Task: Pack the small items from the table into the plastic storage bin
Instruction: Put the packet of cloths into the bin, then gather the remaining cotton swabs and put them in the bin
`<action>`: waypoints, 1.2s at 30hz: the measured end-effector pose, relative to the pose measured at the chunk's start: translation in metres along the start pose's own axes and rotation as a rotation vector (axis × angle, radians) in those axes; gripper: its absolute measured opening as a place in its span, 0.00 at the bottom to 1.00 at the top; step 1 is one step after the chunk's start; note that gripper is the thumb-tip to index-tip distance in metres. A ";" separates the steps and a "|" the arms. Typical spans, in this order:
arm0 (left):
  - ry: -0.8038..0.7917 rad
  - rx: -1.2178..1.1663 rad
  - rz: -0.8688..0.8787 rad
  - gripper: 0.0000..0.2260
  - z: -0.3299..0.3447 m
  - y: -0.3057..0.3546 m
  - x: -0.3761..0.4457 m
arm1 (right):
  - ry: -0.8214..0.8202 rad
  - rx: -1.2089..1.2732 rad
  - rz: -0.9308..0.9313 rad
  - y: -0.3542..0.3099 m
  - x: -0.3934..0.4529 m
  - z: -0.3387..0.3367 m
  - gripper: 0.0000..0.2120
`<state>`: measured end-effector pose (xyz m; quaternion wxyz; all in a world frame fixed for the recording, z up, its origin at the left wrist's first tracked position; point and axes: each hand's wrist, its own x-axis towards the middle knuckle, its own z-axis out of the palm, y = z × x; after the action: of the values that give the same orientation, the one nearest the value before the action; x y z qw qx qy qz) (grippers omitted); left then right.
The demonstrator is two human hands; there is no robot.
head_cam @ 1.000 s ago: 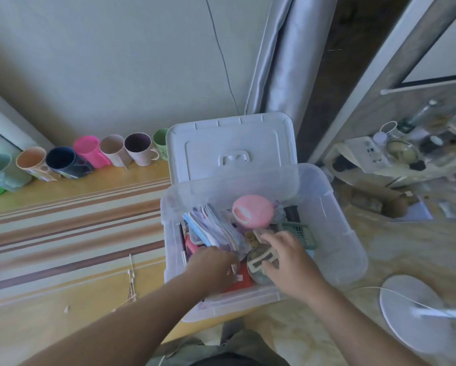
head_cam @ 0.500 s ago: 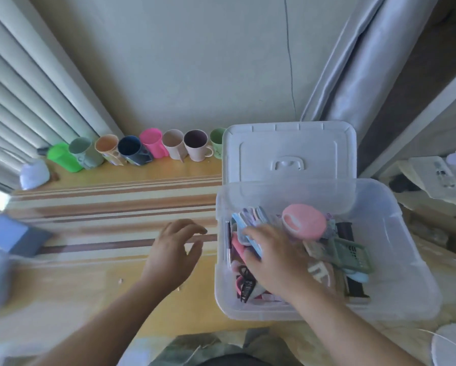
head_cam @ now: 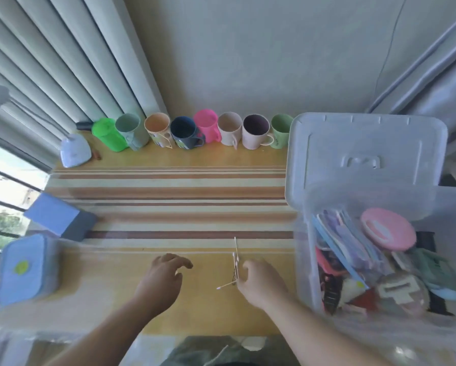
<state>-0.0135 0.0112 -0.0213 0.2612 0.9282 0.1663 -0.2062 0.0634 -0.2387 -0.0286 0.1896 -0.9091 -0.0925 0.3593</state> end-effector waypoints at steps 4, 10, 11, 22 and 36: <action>-0.069 0.054 0.034 0.13 -0.003 -0.028 0.016 | 0.043 -0.023 0.181 -0.001 0.024 0.039 0.19; -0.160 0.091 0.082 0.12 -0.010 -0.046 0.040 | 0.085 -0.091 0.000 -0.006 0.044 0.062 0.12; -0.169 0.100 0.090 0.13 -0.010 -0.048 0.044 | 0.088 -0.092 -0.012 -0.006 0.046 0.063 0.10; -0.210 0.301 0.297 0.23 0.006 -0.008 0.090 | 0.236 -0.403 -0.135 0.002 0.047 0.086 0.15; -0.054 0.689 0.549 0.13 0.066 0.066 0.127 | 0.418 -0.266 -0.055 0.050 0.011 0.078 0.14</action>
<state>0.1035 -0.0534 -0.1044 -0.0144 0.9652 -0.1719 -0.1966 0.0196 -0.2586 -0.1083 0.0929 -0.9778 -0.1226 0.1425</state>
